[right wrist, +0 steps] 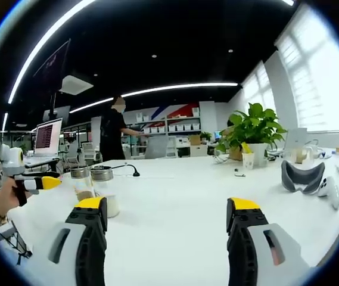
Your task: Rotate the seasoning bottle until the label or dispensing opening points toward the visible target arrow and the bottle remains upright within the marked orientation range
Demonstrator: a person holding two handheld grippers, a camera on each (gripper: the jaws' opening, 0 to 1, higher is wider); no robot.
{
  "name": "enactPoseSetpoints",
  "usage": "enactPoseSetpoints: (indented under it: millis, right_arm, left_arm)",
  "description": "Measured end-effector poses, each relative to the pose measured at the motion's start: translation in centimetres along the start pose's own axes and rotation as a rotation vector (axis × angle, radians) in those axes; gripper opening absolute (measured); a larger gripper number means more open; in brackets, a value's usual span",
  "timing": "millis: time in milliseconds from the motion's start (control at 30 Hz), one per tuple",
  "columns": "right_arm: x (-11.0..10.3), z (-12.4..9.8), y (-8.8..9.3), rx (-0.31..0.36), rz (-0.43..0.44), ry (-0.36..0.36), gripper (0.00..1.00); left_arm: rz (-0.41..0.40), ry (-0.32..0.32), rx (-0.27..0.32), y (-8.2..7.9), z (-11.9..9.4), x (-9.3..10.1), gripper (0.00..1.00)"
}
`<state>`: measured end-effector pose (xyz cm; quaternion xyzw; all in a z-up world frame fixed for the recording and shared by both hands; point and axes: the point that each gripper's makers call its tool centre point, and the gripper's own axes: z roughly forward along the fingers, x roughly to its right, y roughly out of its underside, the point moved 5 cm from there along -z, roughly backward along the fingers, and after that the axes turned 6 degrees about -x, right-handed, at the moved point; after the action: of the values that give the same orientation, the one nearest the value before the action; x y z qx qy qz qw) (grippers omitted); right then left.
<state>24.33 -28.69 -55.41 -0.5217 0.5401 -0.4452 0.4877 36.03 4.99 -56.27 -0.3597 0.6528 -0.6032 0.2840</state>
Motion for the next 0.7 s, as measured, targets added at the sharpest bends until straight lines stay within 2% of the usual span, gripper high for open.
enactPoseSetpoints:
  millis: [67, 133, 367, 467, 700]
  right_arm:
    - [0.2, -0.1, -0.3, 0.007, -0.026, 0.024, 0.84]
    - [0.1, -0.2, -0.5, 0.010, -0.062, 0.046, 0.85]
    - [0.0, -0.1, -0.2, 0.002, -0.049, 0.034, 0.85]
    - [-0.1, -0.1, -0.2, 0.002, -0.042, 0.026, 0.85]
    - [0.1, -0.1, -0.2, 0.002, -0.038, 0.035, 0.85]
  left_arm:
    - [-0.037, -0.012, -0.005, -0.1, -0.4, -0.6, 0.74]
    - [-0.041, -0.014, -0.023, -0.2, -0.7, -1.2, 0.74]
    - [-0.037, -0.076, -0.016, -1.2, -0.7, -4.0, 0.65]
    - [-0.012, -0.110, -0.031, -1.4, 0.2, -5.1, 0.61]
    - [0.012, -0.112, -0.110, -0.6, 4.5, -7.1, 0.60]
